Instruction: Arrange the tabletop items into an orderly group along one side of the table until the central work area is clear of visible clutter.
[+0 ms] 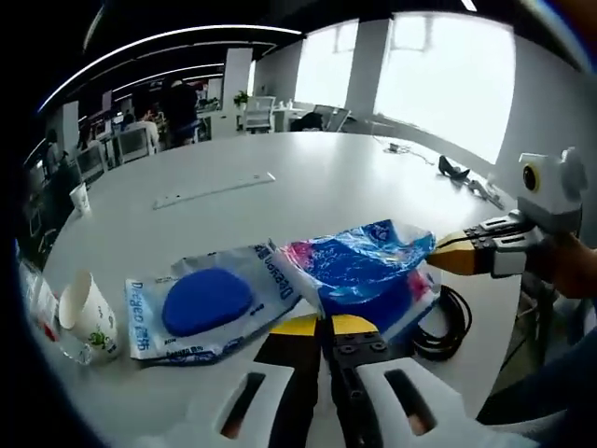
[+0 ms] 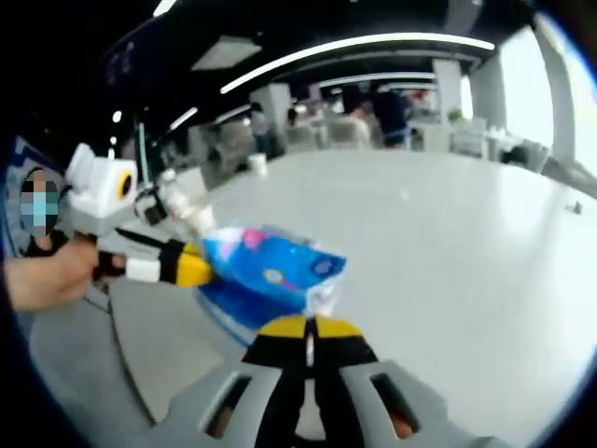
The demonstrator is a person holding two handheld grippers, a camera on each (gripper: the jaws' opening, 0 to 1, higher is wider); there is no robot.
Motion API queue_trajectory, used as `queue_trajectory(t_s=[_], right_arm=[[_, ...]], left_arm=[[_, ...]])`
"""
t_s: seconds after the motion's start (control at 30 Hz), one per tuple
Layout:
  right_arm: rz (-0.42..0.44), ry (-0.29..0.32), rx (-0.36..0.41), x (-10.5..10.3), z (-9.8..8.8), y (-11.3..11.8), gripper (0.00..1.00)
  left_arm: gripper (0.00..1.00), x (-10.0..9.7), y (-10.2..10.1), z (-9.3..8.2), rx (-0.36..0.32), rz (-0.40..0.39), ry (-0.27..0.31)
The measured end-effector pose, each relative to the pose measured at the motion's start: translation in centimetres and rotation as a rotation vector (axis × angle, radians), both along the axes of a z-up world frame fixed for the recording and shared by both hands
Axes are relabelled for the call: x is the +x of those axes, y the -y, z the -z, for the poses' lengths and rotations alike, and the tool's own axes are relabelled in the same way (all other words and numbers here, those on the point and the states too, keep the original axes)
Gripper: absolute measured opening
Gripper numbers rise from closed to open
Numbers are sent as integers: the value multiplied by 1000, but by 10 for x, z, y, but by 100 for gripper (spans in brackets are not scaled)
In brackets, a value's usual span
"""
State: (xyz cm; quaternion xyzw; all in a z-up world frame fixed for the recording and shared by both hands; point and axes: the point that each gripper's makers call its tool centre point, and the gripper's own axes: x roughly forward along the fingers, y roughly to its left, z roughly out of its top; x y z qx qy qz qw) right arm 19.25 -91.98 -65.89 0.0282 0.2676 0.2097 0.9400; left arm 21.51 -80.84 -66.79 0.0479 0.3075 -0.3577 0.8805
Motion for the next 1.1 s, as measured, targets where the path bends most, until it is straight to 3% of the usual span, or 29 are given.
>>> queue_trajectory(t_s=[0.47, 0.73, 1.1], right_arm=[[22, 17, -27, 20, 1, 30, 0], [13, 32, -57, 47, 7, 43, 0], [-1, 23, -67, 70, 21, 46, 0]], left_arm=[[1, 31, 35, 7, 10, 27, -4], [1, 50, 46, 19, -7, -55, -45], [2, 70, 46, 36, 26, -105, -33]])
